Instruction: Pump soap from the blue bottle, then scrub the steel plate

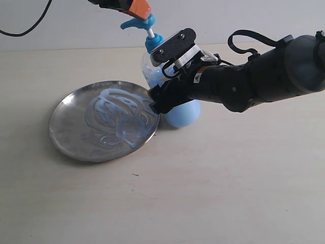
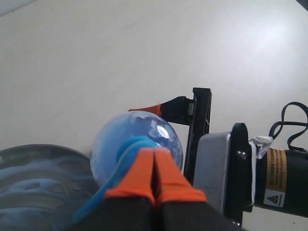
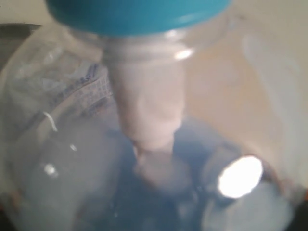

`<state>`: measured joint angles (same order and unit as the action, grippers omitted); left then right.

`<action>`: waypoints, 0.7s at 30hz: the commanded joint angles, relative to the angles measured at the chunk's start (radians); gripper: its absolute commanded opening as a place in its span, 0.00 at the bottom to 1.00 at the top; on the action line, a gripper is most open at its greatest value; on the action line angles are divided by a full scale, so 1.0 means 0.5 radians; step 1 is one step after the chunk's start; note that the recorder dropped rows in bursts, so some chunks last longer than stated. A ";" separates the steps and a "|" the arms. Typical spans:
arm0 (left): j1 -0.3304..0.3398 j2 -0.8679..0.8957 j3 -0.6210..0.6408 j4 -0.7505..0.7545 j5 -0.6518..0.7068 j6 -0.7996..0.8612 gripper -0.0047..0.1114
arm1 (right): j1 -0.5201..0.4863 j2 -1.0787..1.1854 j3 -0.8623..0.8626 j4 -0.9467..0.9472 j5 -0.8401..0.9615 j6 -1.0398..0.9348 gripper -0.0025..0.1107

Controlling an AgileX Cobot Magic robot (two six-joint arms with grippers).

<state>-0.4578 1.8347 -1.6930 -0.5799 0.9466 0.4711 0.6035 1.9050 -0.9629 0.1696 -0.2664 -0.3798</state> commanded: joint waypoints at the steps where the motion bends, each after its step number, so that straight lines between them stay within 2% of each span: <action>1: -0.008 0.084 0.035 0.063 0.164 -0.046 0.04 | 0.003 -0.014 -0.021 -0.032 -0.089 -0.041 0.02; 21: -0.008 0.158 0.035 0.059 0.257 -0.201 0.04 | 0.003 -0.014 -0.021 -0.032 -0.098 -0.042 0.02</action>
<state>-0.4534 1.8564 -1.7017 -0.5975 0.9680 0.3881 0.6035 1.9050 -0.9629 0.1696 -0.2664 -0.3815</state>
